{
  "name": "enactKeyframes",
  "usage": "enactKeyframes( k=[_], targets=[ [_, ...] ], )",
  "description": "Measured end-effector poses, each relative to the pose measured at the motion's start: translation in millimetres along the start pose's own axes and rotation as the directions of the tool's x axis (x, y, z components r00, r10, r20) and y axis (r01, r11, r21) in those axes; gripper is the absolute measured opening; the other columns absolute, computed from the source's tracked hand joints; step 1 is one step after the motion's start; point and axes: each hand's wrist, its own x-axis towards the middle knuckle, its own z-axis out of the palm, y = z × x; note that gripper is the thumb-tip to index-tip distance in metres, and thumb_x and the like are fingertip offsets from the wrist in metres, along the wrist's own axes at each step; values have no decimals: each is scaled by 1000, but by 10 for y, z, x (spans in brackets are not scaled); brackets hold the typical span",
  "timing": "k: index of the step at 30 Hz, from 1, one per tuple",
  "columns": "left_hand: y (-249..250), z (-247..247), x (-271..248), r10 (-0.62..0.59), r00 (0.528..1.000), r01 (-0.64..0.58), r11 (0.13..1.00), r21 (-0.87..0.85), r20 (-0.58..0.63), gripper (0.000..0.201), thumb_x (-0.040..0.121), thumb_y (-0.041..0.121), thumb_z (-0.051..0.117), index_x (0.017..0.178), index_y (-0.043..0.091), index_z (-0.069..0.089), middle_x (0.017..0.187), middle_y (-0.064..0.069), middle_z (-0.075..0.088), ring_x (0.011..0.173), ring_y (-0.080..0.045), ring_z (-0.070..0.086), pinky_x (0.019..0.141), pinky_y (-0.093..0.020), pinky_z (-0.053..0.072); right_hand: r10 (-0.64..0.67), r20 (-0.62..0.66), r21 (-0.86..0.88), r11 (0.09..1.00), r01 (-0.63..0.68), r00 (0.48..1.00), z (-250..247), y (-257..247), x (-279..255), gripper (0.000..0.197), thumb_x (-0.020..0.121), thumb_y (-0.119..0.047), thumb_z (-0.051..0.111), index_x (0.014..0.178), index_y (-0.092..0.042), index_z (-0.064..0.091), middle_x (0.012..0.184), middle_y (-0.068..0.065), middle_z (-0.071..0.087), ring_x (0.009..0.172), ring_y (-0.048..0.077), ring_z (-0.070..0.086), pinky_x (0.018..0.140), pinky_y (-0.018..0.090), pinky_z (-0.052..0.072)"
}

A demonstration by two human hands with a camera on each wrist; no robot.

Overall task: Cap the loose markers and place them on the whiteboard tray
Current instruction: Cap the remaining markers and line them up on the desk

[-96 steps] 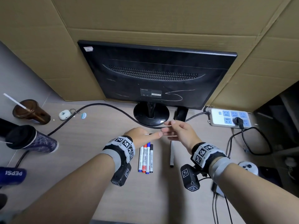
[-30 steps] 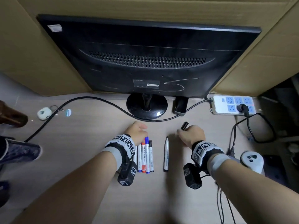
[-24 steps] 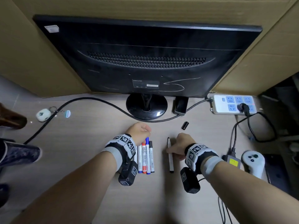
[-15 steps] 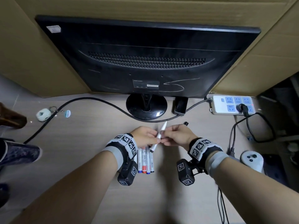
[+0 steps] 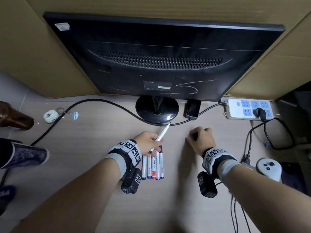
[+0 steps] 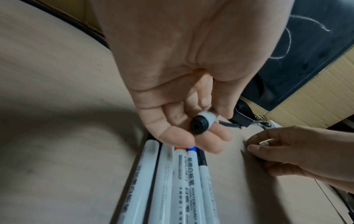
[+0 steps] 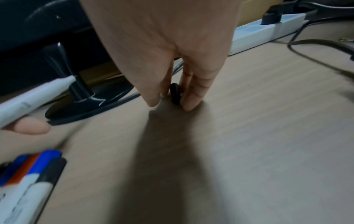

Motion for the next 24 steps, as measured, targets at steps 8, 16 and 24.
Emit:
enactKeyframes(
  k=[8,16,24],
  targets=[
    [10,-40,-141,22,999,-20,999,46,-30,23,100,20,59,119,21,71,92,-4,75,66,-14,58,63,-26,45,-35,72,277,961,13,997,-33,-62,-79,18,83,-14,70,99,-24,70,88,2,76,77,26,74,84,41,63],
    [83,-114,-445,116,986,-105,989,101,-118,28,104,12,52,126,14,70,90,-1,69,59,0,55,50,-9,41,-333,157,608,774,175,930,-271,-333,-303,40,86,19,69,88,-21,71,92,18,62,84,26,58,75,32,60],
    [63,-185,-708,198,958,-167,973,159,-208,29,103,7,52,123,11,71,93,-4,65,64,-4,50,49,-6,38,-370,129,661,724,198,920,-512,-459,-460,36,83,27,67,85,-9,67,70,-5,69,69,20,63,69,22,60]
  ],
)
